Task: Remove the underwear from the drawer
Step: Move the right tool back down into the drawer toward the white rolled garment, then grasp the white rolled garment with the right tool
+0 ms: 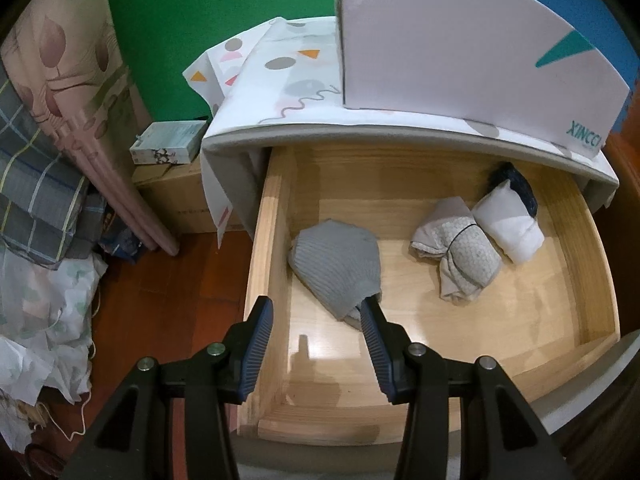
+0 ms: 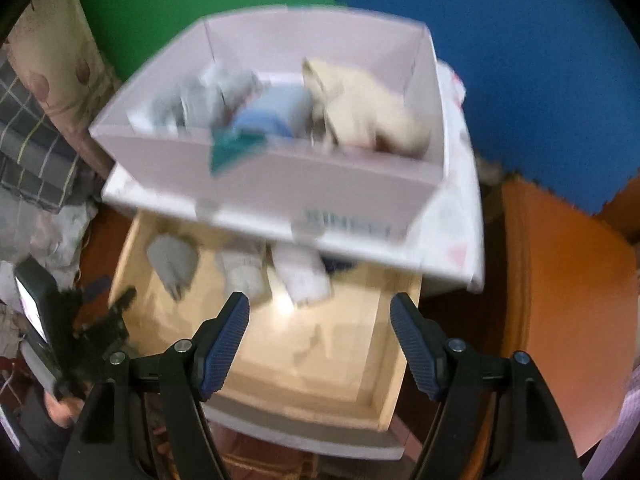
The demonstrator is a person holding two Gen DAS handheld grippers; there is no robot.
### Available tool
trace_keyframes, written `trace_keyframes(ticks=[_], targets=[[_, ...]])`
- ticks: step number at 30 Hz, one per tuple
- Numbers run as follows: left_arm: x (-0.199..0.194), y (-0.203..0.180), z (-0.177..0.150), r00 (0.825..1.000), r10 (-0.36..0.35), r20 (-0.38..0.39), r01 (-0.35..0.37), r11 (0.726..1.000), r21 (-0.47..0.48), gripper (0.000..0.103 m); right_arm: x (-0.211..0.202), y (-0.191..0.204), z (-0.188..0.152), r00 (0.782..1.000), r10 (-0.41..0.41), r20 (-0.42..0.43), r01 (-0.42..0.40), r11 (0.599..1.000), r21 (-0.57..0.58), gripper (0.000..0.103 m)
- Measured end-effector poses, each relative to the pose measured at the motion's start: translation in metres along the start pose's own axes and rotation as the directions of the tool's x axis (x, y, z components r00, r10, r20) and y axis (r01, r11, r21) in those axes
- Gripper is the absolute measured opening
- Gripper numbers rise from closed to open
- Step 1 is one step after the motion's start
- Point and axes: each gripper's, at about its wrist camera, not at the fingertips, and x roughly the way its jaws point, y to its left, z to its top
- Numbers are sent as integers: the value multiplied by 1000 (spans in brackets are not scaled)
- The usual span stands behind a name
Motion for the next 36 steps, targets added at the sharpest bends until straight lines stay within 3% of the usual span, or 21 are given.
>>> trace_keyframes(ticks=[8,14,18,36], targets=[[2,-1,0,1000,-6,-15,6,1000,6,46,59,-10,-43,997,11,-82,-6,999,52,65],[3,4,0,1000,-21,-19,20,1000,-20,46,85,-4,-54,998,5,-56,-3,999,33,60],[4,3,1,999,-26,-23,26,999,-20,46,103,1,-53,999,12,-37,-11,1000,25,54],[4,16,0,999,-38,-24,36,996,-80,46,159,19,-24,998,-25,-58,25,1000,-5,54]])
